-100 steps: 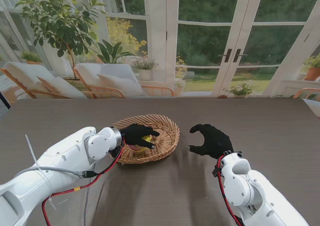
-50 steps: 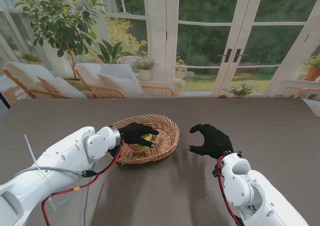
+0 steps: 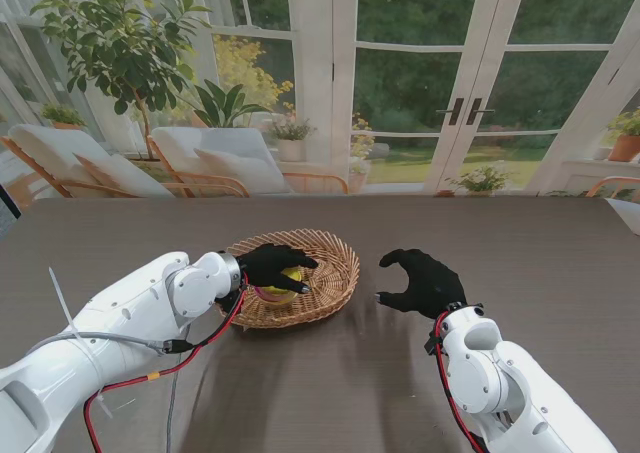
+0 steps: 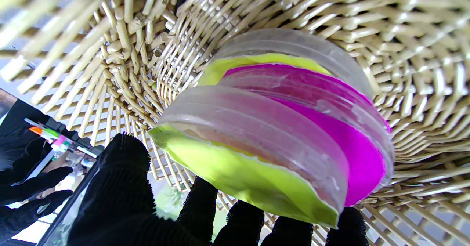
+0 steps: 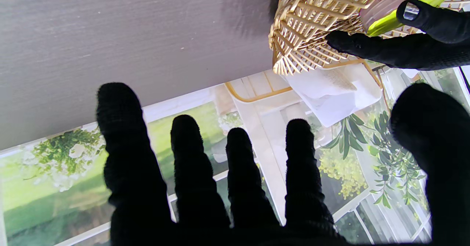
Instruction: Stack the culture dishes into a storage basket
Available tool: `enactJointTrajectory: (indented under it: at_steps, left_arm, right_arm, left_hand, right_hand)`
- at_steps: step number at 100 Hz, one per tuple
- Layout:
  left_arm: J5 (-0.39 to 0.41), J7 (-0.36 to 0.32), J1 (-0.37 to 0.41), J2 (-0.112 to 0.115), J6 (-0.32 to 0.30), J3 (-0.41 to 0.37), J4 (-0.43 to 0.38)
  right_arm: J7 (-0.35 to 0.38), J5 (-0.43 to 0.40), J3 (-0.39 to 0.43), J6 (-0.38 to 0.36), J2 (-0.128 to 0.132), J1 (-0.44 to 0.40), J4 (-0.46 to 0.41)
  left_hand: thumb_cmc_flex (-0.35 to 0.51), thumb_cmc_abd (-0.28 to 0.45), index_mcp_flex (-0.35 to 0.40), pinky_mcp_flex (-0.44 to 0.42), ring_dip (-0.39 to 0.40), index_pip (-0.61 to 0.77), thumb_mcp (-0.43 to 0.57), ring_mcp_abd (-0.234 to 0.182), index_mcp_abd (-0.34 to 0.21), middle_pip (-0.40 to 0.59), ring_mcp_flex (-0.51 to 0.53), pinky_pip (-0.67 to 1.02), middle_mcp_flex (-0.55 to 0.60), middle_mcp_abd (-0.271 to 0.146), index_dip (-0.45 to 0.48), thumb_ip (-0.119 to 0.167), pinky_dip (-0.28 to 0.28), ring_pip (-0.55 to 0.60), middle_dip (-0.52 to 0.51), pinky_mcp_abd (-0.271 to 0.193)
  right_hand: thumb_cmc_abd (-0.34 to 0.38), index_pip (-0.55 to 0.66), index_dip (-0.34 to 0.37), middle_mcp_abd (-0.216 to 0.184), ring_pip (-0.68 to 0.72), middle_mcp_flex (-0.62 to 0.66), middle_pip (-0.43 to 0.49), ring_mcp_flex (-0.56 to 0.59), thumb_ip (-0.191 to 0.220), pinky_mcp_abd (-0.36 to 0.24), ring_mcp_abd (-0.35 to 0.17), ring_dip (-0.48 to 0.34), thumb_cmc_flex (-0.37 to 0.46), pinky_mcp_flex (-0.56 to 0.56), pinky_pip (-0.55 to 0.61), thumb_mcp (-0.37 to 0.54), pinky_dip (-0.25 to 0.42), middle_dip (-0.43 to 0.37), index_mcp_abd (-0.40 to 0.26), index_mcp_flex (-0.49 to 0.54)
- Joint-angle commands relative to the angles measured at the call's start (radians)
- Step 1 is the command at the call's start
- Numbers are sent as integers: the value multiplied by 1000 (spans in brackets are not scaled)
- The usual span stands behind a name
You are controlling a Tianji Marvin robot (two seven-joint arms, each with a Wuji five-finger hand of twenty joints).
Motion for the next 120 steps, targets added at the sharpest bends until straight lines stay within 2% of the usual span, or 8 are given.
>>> enactJointTrajectory:
  at_steps: [1, 45, 75, 104, 120]
  left_arm:
    - [0, -15, -3, -4, -3, -2, -4]
    - [12, 8, -11, -9, -22, -1, 11]
    - [13, -2, -9, -4, -19, -5, 0]
    - [16, -10, -4, 2, -16, -15, -14]
    - [20, -11, -1, 4, -15, -22, -20]
  right_arm:
    - [16, 0, -3, -1, -2, -4, 1]
    - [18, 2, -4, 0, -2, -3, 1]
    - [20, 2, -4, -1, -1, -3, 1]
    - [21, 2, -5, -1, -1, -2, 1]
    - [22, 3, -5, -1, -1, -3, 1]
  left_hand:
    - [-22, 32, -2, -30, -17, -11, -15, -7, -21, -6, -33, -38, -30, -23, -8, 1, -16, -17, -20, -13]
    - [-23, 34, 8, -42, -23, -2, -15, 6, -23, 3, -33, -40, -21, -27, -6, 1, -20, -13, -23, -11]
    - [-23, 32, 23, -36, -15, 7, -15, 28, -19, 14, -8, -36, 15, -9, 2, 1, -20, -4, -9, 1]
    - [-25, 34, 20, -43, -15, 5, -14, 32, -21, 8, -22, -38, 11, -12, 4, 2, -21, -10, -5, 4]
    - [-24, 35, 18, -49, -26, 4, -12, 47, -18, -1, -54, -45, -4, 6, 5, 3, -27, -26, -11, 15]
  right_hand:
    - [10, 11, -9, 23, -6, -40, 9, -32, -15, 22, 12, 7, 9, -497, -31, 64, 34, 4, 4, -24]
    - [11, 11, -9, 22, -7, -41, 8, -32, -15, 23, 13, 7, 9, -498, -32, 62, 34, 3, 4, -24]
    - [12, 11, -9, 24, -7, -41, 8, -32, -15, 22, 14, 7, 8, -498, -32, 61, 34, 4, 6, -25]
    - [13, 11, -9, 23, -7, -40, 8, -33, -14, 22, 12, 7, 9, -498, -32, 60, 34, 4, 6, -24]
    - [12, 10, -9, 23, -7, -41, 8, -33, -14, 22, 15, 7, 8, -498, -33, 61, 35, 4, 5, -25]
